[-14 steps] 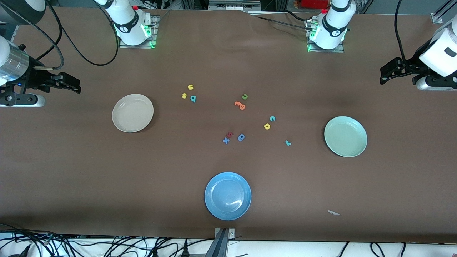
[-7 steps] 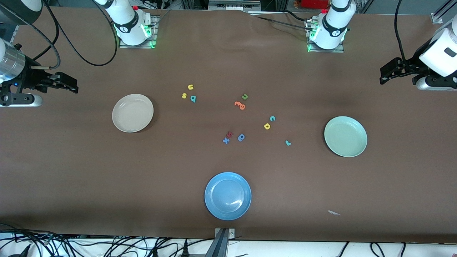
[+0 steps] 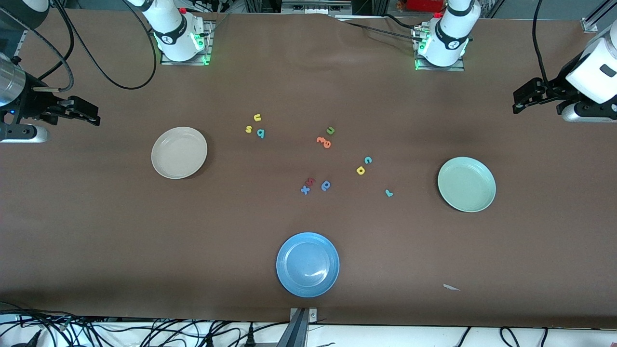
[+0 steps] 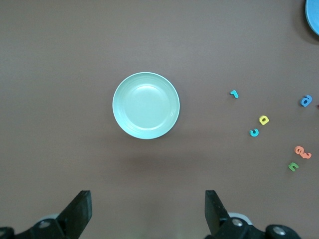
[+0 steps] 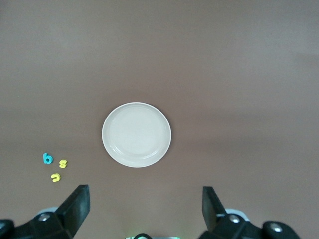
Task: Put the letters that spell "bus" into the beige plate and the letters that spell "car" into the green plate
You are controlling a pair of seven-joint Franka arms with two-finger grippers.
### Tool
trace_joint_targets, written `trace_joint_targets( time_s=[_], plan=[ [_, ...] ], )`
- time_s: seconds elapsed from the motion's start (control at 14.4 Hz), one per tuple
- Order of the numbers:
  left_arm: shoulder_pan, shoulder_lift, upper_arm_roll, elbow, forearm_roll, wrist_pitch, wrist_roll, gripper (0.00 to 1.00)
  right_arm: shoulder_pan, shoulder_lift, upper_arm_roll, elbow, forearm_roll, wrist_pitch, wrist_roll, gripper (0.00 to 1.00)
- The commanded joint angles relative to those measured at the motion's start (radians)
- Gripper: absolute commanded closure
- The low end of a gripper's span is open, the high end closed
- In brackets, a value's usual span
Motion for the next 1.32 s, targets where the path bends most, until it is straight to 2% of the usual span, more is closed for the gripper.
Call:
trace_joint_targets(
  time_s=[0.0,1.25],
  plan=[
    [0.002,-0.015,0.001,-0.011,-0.023,-0.008,0.020,0.00,-0.002,0.004,0.008,0.023,0.011,-0.034,-0.016,0.00],
    [0.002,-0.015,0.001,-0.014,-0.023,-0.008,0.020,0.00,-0.010,0.013,-0.020,0.020,0.009,-0.016,-0.036,0.00]
  ],
)
